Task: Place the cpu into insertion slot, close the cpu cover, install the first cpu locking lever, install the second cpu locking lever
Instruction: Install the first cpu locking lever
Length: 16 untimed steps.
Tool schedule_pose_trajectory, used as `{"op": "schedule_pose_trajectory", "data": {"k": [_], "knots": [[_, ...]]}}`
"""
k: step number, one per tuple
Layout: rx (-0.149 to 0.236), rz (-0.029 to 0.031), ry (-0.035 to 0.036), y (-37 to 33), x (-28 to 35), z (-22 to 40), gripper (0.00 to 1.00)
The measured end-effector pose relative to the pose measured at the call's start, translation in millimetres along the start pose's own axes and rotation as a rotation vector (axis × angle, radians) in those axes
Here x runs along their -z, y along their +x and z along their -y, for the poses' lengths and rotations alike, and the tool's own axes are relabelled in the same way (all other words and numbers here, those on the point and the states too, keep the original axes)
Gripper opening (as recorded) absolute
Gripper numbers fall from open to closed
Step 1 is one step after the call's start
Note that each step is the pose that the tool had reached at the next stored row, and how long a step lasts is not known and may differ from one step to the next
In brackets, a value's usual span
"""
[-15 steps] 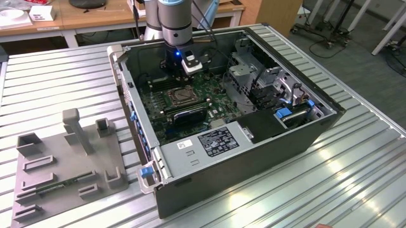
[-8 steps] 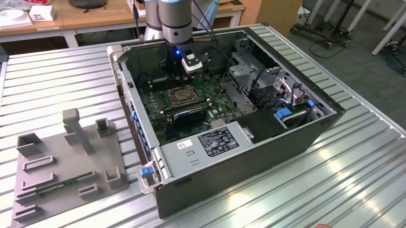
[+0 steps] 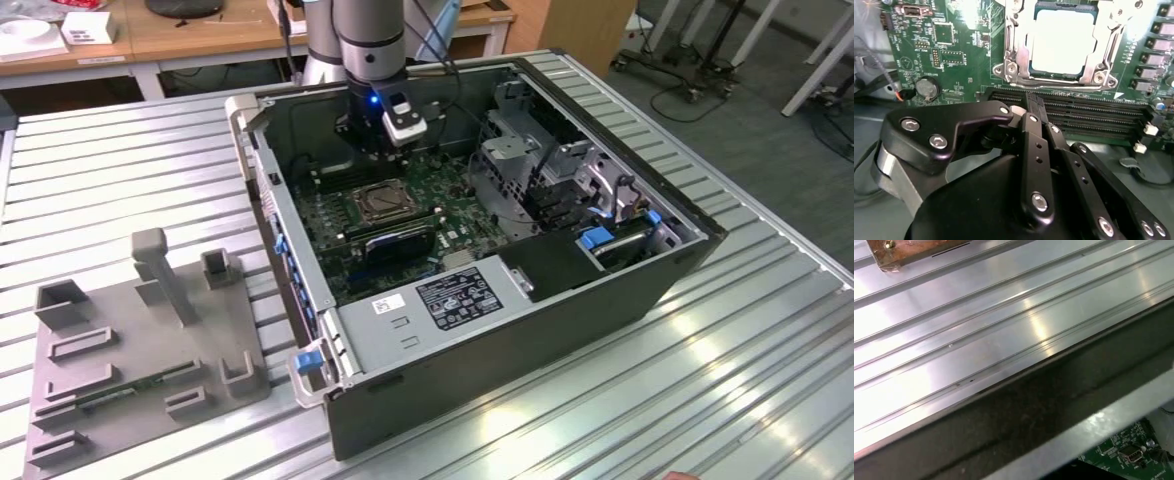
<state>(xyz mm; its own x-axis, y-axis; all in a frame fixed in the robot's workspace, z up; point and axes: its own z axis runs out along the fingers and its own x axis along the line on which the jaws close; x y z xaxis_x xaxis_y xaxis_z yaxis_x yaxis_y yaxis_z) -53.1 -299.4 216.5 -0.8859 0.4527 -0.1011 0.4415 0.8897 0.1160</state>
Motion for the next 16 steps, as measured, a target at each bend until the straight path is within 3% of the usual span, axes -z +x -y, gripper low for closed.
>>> {"op": "schedule_pose_trajectory", "data": {"k": [4, 10, 16], "knots": [[0.000, -0.0001, -0.0003, -0.7, 6.5, -0.8, 0.11], [0.002, -0.0003, -0.0004, -0.7, 6.6, -0.8, 0.11], [0.076, -0.0071, -0.0041, -0.4, 6.6, -0.7, 0.11]]}}
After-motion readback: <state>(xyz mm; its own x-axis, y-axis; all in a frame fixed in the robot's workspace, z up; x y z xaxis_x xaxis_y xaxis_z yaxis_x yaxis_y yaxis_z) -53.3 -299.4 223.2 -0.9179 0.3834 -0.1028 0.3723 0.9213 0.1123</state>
